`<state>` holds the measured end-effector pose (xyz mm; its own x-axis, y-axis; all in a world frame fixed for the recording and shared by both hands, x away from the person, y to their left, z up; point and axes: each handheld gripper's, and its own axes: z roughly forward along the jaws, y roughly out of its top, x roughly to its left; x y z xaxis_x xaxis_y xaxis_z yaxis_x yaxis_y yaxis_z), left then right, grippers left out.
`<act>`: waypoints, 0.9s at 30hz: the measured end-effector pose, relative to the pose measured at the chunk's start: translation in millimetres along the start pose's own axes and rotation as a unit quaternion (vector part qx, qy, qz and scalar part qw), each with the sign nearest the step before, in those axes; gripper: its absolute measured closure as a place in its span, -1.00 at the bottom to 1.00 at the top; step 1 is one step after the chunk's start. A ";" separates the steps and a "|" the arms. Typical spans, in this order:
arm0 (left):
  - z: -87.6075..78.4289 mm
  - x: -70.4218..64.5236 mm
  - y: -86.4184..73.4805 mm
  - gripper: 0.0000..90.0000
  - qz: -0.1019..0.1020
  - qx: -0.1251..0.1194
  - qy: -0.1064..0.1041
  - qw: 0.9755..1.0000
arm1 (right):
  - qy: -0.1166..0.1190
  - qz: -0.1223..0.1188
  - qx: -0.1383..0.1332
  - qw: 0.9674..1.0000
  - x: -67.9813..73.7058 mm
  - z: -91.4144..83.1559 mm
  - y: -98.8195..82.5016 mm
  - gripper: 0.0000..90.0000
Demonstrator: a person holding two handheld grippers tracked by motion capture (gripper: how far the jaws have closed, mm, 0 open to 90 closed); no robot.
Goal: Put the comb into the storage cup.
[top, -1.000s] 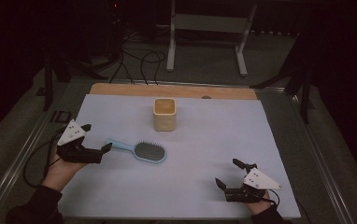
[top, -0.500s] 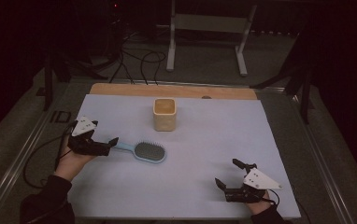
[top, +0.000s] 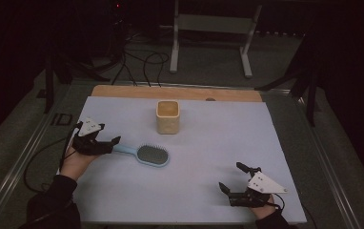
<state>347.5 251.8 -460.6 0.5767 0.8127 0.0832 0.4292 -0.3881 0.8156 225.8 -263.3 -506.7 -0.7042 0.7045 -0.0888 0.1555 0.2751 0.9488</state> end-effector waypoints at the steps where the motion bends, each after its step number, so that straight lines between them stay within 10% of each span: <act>1: 1.9 0.7 -0.8 -0.30 -0.002 0.005 0.001 1.000 | 0.000 0.003 0.001 1.000 0.4 0.2 -0.2 -0.83; 27: 37.4 2.0 -2.5 0.98 0.008 0.078 0.016 0.997 | 0.007 0.002 0.001 1.000 0.6 0.6 -0.6 -0.83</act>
<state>373.6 238.1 -483.9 0.5628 0.8183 0.1170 0.5239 -0.4625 0.7153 225.7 -262.7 -507.5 -0.7135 0.6960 -0.0807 0.1596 0.2735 0.9485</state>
